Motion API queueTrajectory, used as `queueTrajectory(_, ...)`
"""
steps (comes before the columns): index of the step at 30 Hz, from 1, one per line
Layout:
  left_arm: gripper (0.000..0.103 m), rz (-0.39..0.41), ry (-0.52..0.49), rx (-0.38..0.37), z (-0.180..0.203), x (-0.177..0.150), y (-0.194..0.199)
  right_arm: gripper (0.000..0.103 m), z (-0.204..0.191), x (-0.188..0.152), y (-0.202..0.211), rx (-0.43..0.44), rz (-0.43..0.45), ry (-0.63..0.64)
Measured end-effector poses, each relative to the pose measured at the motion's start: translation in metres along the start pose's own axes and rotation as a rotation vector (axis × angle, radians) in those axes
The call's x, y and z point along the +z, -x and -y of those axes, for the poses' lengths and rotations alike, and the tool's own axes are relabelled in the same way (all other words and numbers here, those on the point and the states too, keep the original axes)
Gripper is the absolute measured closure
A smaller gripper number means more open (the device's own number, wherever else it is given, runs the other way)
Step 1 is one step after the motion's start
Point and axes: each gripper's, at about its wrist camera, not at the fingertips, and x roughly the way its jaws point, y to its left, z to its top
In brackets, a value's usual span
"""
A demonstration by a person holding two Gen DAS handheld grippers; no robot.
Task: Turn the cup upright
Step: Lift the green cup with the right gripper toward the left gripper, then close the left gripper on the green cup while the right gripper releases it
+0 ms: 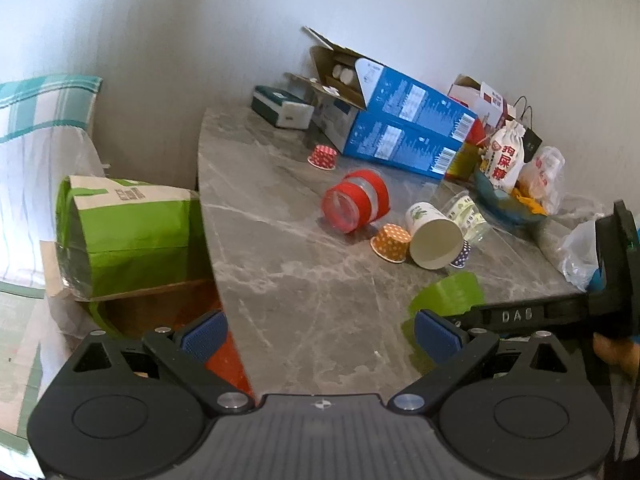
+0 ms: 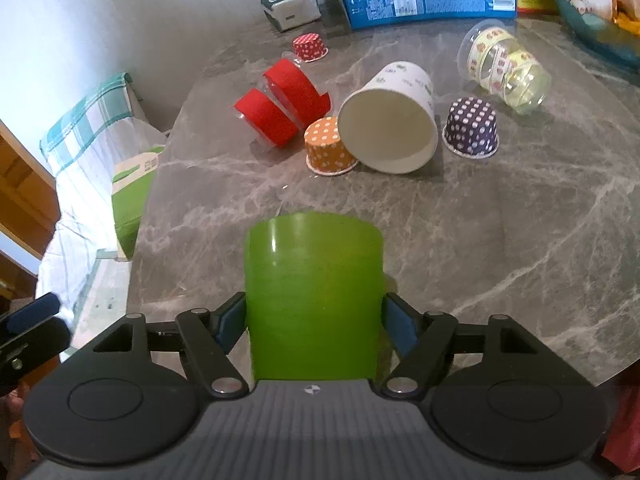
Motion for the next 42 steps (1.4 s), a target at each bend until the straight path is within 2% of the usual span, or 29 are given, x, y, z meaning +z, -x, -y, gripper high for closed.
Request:
queueTrajectory(2,0.002,-0.018,0.01,-0.015,0.003,0.003,-0.006,0.022,0.0,-0.003,-0.002,0.003,0.002,0.003)
queueTrajectory(6,0.002,-0.063,0.031,-0.045,0.01,0.009,-0.019,0.019,0.001,-0.009,-0.002,0.027,0.018,0.018)
queueTrajectory(13,0.002,-0.197,0.211,-0.154,0.022,0.019,-0.05,0.016,0.001,-0.019,0.007,0.055,0.056,0.084)
queueTrajectory(15,0.002,-0.224,0.215,-0.168,0.034,0.023,-0.06,0.015,0.001,-0.023,0.013,0.064,0.074,0.109)
queueTrajectory(19,0.003,-0.285,0.213,-0.148,0.06,0.03,-0.08,0.015,0.008,-0.029,0.02,0.089,0.087,0.124)
queueTrajectory(22,0.004,-0.335,0.197,-0.096,0.079,0.035,-0.095,0.014,0.018,-0.03,0.021,0.129,0.089,0.097)
queueTrajectory(26,0.006,-0.409,0.222,-0.075,0.095,0.037,-0.113,0.01,0.034,-0.035,0.027,0.168,0.11,0.051)
queueTrajectory(38,0.013,-0.457,0.192,0.032,0.126,0.035,-0.139,0.01,0.068,-0.047,0.04,0.218,0.136,0.001)
queueTrajectory(42,0.017,-0.461,0.145,0.079,0.13,0.035,-0.144,0.01,0.074,-0.052,0.044,0.229,0.144,-0.02)
